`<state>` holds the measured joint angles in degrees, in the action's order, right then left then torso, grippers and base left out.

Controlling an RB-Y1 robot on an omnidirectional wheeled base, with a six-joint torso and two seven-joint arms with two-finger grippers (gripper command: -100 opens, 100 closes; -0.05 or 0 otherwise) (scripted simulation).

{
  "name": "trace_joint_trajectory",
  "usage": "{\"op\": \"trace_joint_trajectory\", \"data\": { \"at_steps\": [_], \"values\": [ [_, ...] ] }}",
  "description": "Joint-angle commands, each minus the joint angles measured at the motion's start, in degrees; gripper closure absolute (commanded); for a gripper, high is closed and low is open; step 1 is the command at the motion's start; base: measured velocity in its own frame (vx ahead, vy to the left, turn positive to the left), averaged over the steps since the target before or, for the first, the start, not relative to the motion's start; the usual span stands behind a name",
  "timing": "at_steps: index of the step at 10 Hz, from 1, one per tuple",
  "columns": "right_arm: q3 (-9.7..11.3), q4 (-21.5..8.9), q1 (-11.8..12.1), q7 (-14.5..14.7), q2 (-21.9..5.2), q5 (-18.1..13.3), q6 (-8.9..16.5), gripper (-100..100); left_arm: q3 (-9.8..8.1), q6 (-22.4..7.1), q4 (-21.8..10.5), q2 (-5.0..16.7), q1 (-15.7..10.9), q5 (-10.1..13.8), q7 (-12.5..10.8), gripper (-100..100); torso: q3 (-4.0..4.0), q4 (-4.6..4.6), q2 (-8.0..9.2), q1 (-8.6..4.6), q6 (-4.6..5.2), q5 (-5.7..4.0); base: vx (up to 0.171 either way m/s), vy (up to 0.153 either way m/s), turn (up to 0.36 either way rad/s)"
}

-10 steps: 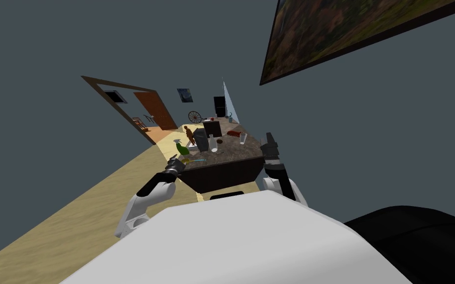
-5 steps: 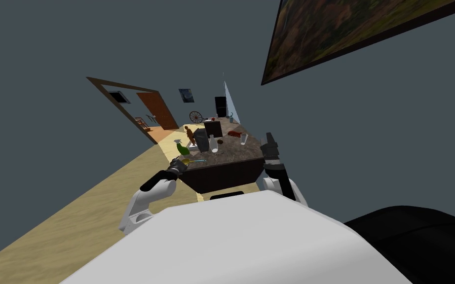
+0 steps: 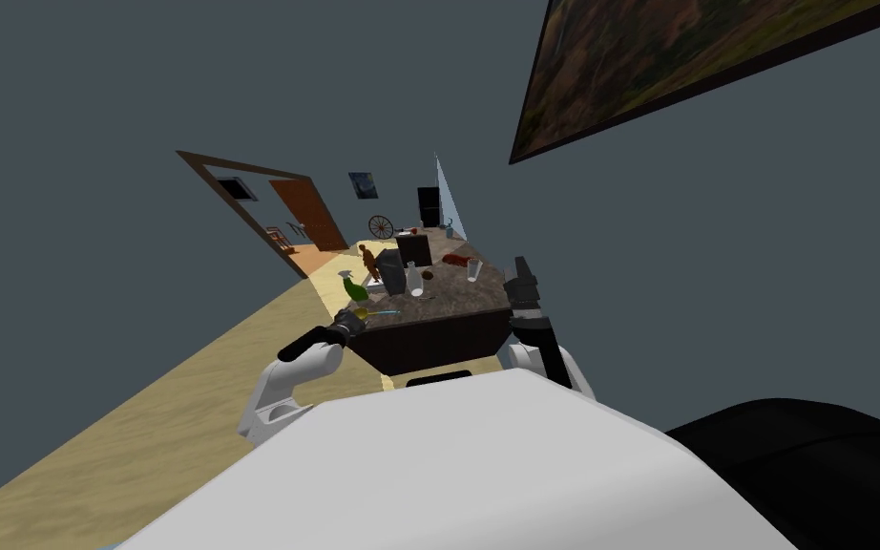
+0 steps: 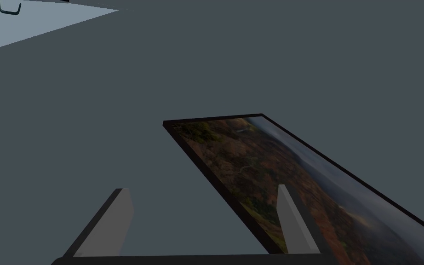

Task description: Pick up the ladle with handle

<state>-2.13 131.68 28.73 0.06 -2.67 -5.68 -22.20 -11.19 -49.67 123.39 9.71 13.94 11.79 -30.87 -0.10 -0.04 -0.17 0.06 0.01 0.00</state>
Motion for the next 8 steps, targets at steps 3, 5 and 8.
{"op": "trace_joint_trajectory", "data": {
  "at_steps": [3, 5, 8],
  "values": [
    [0.0, 0.0, 0.0, 0.0, 0.0, 0.0, 0.0, 0, -0.10, -5.3, -0.7, 0.2, -1.7, 0.8, -1.3, -100, 0.03, 0.01, 0.04, 0.01, -0.01, 0.00, 0.021, 0.010, 0.025],
    [0.0, 0.0, 0.0, 0.0, 0.0, 0.0, 0.0, 0, -0.07, -8.4, -1.3, 0.3, -3.0, 1.5, -2.2, -100, 0.00, 0.00, 0.00, 0.05, 0.00, 0.01, 0.037, 0.019, 0.030],
    [0.0, 0.0, 0.0, 0.0, 0.0, 0.0, 0.0, 0, 0.06, -13.5, -2.4, 0.5, -5.6, 2.8, -4.0, -100, -0.02, -0.01, -0.03, 0.04, 0.00, 0.01, 0.044, 0.022, 0.043]
  ]
}}
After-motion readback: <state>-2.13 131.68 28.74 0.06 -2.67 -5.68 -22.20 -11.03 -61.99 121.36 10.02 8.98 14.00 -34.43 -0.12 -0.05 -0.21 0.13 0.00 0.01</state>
